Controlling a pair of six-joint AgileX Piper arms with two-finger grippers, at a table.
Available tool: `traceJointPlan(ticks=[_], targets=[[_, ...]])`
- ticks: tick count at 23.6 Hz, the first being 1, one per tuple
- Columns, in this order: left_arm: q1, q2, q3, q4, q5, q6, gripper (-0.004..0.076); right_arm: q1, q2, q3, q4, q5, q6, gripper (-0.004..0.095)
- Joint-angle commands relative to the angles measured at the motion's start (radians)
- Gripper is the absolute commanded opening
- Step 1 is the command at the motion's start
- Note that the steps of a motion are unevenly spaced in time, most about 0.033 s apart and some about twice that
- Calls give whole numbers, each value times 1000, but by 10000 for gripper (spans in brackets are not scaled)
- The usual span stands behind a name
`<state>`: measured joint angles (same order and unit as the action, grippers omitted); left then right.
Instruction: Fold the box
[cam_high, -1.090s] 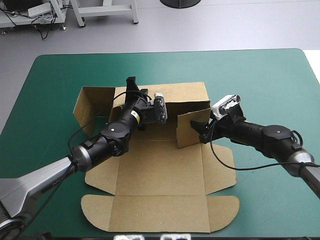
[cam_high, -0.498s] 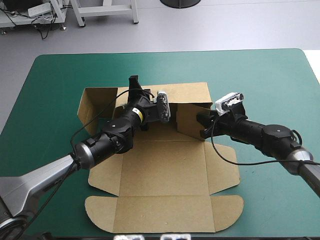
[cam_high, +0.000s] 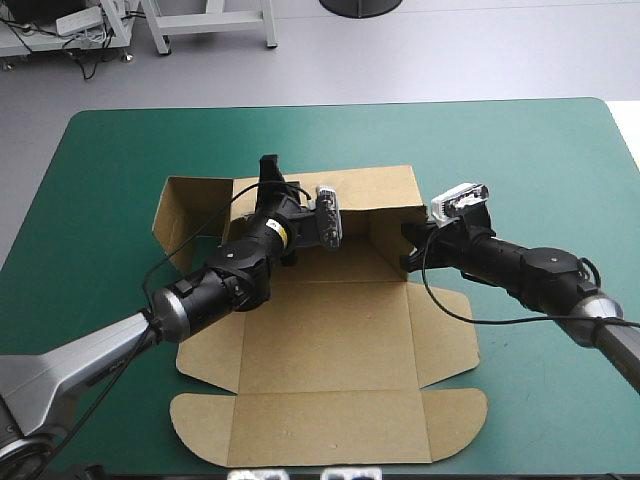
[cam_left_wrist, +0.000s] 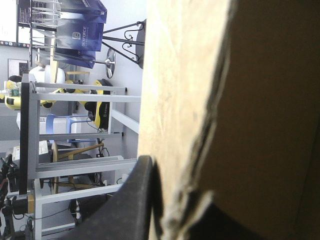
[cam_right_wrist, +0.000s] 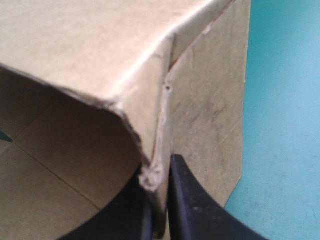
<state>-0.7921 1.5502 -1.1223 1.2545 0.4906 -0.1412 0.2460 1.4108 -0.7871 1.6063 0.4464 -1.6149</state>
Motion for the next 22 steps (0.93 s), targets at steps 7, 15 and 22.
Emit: traceJointPlan(ticks=[7,15,22], targets=[[-126,-40,-12,-146,22,51,573,30,-7,-22,-24,108,42,-18],[-281,-121,-12,-296,121,93,592,30,-7,-22,-24,99,42,-19],[-450,-242,-12,-404,281,71,278,28,-9,-22,-71,86,74,-20]])
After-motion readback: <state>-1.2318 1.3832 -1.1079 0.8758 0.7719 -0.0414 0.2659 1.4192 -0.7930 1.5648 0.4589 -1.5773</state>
